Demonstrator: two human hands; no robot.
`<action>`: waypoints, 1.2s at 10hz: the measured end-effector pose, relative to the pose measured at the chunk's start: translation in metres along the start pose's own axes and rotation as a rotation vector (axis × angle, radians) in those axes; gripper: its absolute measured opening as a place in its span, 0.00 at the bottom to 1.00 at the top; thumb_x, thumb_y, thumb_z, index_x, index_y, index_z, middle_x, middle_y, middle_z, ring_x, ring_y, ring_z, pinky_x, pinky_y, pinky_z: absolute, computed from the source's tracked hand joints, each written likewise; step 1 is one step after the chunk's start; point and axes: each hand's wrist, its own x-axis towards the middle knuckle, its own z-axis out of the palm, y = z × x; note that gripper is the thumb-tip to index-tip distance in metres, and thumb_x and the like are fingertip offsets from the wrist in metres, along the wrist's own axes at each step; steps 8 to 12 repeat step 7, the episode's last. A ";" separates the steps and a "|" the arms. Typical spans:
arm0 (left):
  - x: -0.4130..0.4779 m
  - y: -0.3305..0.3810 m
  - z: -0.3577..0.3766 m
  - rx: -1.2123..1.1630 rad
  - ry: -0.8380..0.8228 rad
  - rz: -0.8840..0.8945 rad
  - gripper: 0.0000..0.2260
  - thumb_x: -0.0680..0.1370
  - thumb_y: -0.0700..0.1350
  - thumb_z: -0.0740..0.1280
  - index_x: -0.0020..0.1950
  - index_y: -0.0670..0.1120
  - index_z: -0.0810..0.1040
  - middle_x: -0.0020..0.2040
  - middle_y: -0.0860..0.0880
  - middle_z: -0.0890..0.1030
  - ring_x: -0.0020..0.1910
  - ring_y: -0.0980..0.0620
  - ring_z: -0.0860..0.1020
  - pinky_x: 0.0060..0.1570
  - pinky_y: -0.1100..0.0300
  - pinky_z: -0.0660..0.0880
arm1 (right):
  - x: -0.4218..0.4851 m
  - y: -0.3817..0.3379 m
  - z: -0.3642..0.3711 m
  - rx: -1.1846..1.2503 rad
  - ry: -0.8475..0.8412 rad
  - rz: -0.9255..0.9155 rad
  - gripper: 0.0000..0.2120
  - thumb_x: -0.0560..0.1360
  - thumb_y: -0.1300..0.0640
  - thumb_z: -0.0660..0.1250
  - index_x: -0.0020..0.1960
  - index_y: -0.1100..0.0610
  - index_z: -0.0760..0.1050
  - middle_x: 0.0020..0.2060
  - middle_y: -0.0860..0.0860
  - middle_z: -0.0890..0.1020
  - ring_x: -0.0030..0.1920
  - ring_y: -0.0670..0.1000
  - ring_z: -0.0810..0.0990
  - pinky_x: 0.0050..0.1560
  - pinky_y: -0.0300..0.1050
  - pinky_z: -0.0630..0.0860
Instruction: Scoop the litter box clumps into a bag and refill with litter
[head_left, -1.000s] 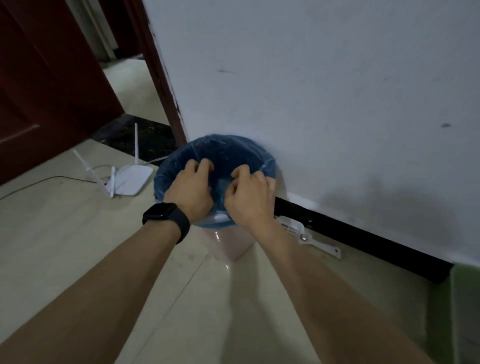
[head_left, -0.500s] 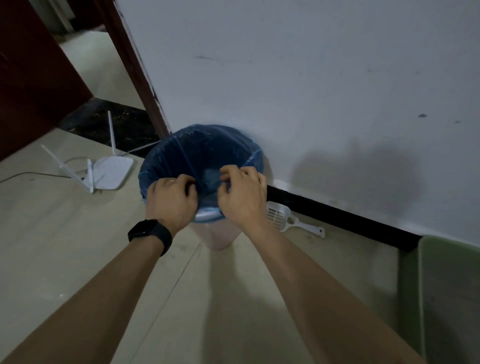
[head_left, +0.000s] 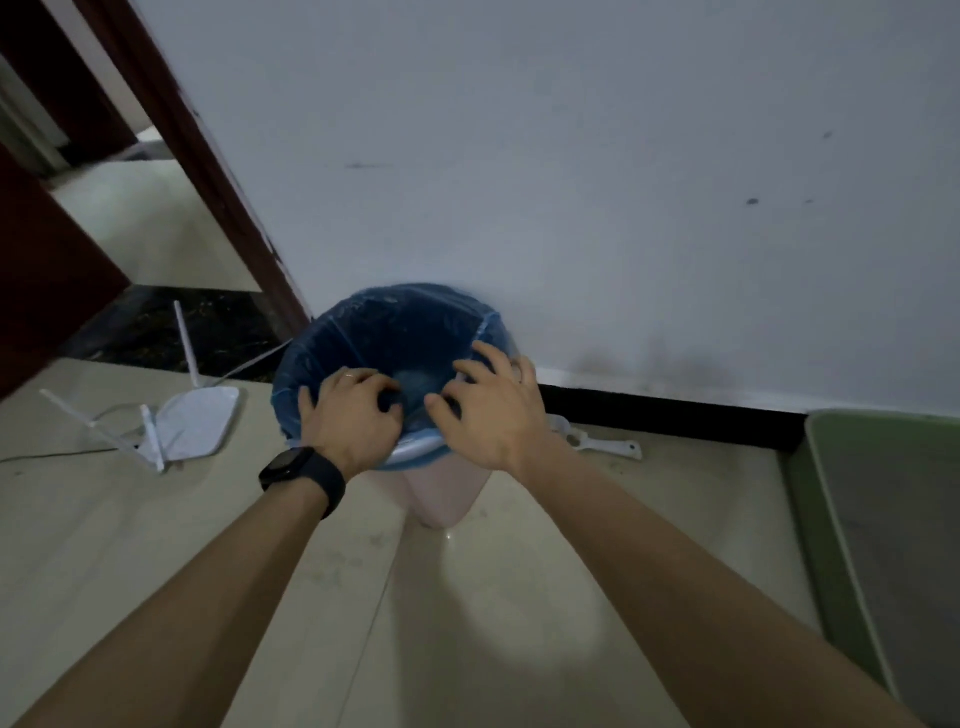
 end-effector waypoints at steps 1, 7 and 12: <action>-0.001 0.005 -0.003 -0.028 0.003 0.144 0.10 0.79 0.53 0.61 0.58 0.54 0.78 0.59 0.51 0.79 0.60 0.47 0.75 0.65 0.44 0.68 | -0.017 0.001 -0.006 -0.042 -0.028 0.013 0.28 0.79 0.33 0.46 0.70 0.43 0.70 0.79 0.48 0.57 0.79 0.51 0.45 0.75 0.63 0.43; -0.087 0.082 0.010 0.145 -0.041 0.411 0.30 0.80 0.49 0.56 0.80 0.51 0.48 0.81 0.49 0.49 0.78 0.41 0.53 0.74 0.38 0.53 | -0.108 0.047 -0.029 -0.095 -0.261 0.034 0.28 0.80 0.50 0.57 0.78 0.51 0.56 0.77 0.55 0.61 0.73 0.60 0.65 0.69 0.57 0.66; -0.087 0.082 0.010 0.145 -0.041 0.411 0.30 0.80 0.49 0.56 0.80 0.51 0.48 0.81 0.49 0.49 0.78 0.41 0.53 0.74 0.38 0.53 | -0.108 0.047 -0.029 -0.095 -0.261 0.034 0.28 0.80 0.50 0.57 0.78 0.51 0.56 0.77 0.55 0.61 0.73 0.60 0.65 0.69 0.57 0.66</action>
